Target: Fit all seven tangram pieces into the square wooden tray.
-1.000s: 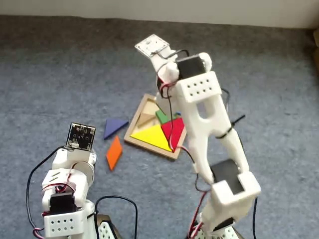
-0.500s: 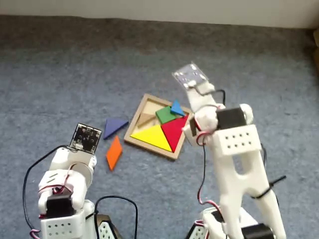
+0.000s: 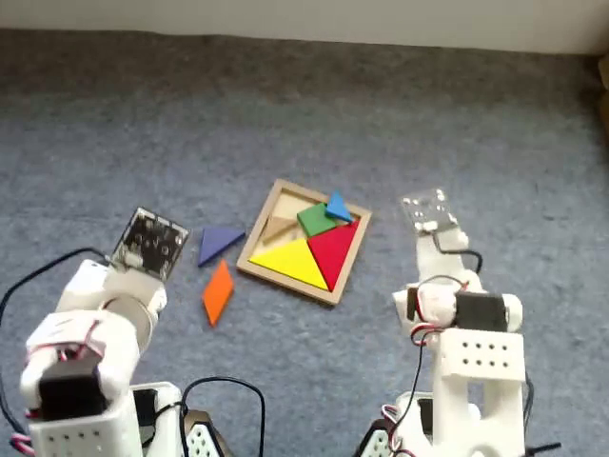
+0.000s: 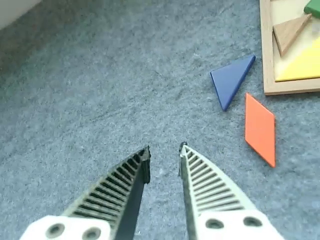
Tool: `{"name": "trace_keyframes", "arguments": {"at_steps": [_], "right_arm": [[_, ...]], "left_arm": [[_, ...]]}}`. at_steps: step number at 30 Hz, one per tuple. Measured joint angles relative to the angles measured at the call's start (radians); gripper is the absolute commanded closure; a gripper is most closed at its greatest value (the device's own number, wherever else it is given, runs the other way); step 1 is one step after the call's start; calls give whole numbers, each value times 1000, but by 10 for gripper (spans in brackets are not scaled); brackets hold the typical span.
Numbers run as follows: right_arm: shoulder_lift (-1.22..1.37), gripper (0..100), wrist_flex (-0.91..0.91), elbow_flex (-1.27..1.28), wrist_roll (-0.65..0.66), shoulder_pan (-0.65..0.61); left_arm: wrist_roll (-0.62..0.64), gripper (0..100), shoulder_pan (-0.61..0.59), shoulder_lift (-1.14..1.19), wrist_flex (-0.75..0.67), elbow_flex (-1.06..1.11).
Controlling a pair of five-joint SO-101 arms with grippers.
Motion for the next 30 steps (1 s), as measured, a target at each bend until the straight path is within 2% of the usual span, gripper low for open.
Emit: {"name": "trace_keyframes", "arguments": {"at_steps": [6, 15, 25, 30], "right_arm": [[-92, 989, -60, 138, 0, 84], [-199, 989, -198, 364, 0, 199], [-358, 989, -325, 626, 0, 207], [-482, 989, -331, 686, 0, 206]], "left_arm": [[-46, 797, 57, 318, 20, -169], [-48, 797, 229, 580, -6, -275], [49, 797, 347, 824, -241, -282], [147, 797, 400, 879, -370, -282]]}}
